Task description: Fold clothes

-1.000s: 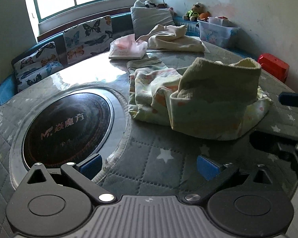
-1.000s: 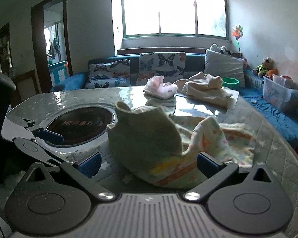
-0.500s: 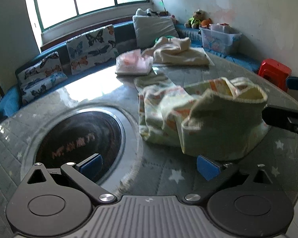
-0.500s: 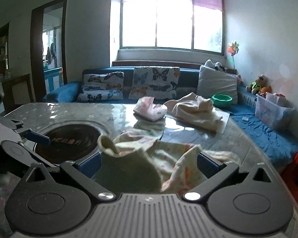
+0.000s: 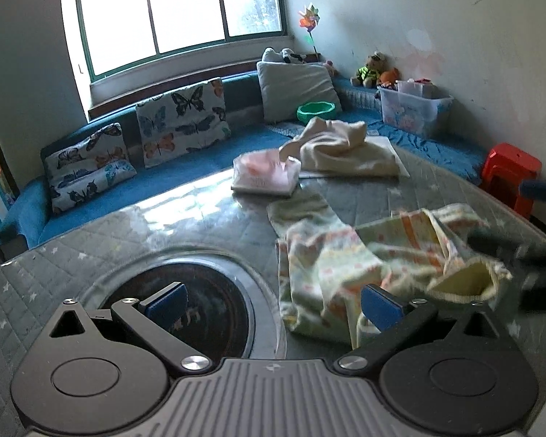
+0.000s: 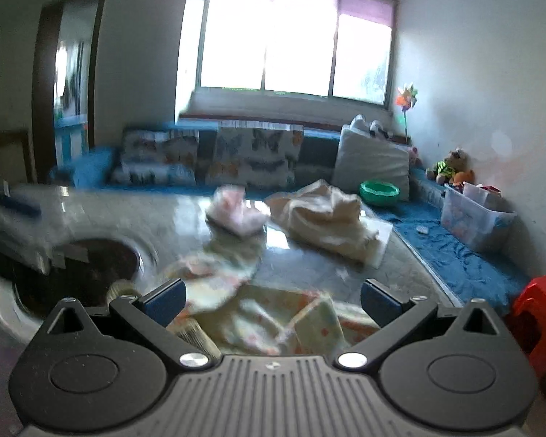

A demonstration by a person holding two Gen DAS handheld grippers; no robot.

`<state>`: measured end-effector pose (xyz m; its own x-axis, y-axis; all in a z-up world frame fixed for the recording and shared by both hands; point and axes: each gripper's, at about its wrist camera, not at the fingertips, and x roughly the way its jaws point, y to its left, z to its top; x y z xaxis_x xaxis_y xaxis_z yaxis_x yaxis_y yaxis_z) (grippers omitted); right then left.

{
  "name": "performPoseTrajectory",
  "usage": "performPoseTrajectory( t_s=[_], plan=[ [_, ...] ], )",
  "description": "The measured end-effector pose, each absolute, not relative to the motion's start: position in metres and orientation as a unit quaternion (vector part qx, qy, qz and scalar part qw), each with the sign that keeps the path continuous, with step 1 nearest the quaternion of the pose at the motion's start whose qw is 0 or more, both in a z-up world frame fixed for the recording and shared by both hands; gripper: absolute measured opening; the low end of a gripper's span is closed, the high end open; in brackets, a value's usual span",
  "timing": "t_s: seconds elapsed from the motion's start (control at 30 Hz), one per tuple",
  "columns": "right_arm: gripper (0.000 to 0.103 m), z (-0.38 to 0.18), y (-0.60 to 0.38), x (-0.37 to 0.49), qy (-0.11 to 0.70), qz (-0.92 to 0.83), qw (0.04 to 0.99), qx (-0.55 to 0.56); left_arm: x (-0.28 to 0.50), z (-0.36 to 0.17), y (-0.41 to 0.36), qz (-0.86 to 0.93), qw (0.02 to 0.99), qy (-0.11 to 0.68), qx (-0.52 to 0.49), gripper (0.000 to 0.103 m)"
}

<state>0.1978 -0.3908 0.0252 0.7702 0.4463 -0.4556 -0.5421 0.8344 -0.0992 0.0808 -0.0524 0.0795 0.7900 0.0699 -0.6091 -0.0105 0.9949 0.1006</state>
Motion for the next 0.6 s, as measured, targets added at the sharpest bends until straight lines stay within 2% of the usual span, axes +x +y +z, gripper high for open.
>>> performPoseTrajectory(
  t_s=[0.17, 0.6],
  plan=[
    [0.103, 0.004, -0.386, 0.193, 0.246, 0.283, 0.917, -0.138, 0.082, 0.088, -0.051, 0.004, 0.941, 0.335, 0.051, 0.103],
    [0.103, -0.046, -0.394, 0.168, 0.318, 0.305, 0.887, -0.139, 0.097, 0.039, -0.066, -0.019, 0.916, 0.393, 0.080, 0.103]
  ],
)
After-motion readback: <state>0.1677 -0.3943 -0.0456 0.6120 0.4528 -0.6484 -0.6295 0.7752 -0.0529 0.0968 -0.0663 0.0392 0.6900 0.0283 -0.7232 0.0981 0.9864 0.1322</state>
